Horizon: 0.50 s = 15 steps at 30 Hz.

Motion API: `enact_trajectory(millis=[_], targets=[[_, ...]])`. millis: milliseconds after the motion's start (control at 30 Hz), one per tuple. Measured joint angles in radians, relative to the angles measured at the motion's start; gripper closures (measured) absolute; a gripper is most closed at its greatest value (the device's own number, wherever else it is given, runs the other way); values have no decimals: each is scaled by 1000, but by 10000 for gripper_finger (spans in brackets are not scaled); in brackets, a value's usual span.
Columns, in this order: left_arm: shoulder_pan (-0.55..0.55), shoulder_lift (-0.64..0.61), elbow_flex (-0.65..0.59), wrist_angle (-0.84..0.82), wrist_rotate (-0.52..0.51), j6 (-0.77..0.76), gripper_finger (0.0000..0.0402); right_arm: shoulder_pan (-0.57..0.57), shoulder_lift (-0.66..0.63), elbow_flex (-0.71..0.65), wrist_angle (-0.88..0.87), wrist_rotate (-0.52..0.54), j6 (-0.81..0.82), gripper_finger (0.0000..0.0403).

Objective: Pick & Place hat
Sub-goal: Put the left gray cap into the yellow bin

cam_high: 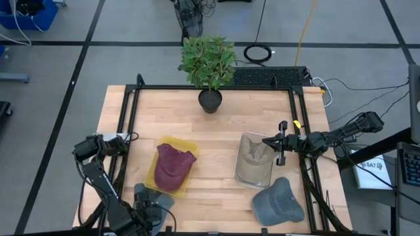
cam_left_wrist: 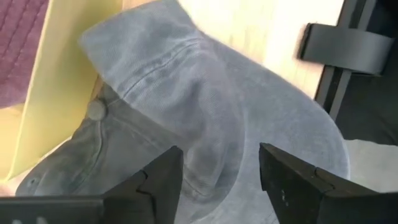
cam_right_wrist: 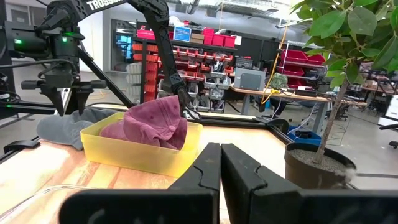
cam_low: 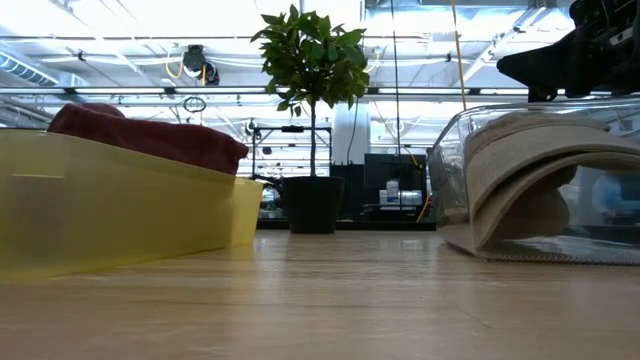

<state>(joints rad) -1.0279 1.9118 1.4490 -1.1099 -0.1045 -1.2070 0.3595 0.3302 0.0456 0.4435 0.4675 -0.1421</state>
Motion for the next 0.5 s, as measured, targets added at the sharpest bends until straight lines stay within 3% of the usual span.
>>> enact_trajectory(millis=[200, 400, 500], targets=[[0, 0, 0, -3, 1, 3, 162, 0, 0, 0, 0, 0, 0, 403], [2, -1, -50, 15, 67, 0, 163, 0, 0, 0, 0, 0, 0, 403], [2, -3, -74, 17, 107, -22, 182, 0, 0, 0, 0, 0, 0, 403]])
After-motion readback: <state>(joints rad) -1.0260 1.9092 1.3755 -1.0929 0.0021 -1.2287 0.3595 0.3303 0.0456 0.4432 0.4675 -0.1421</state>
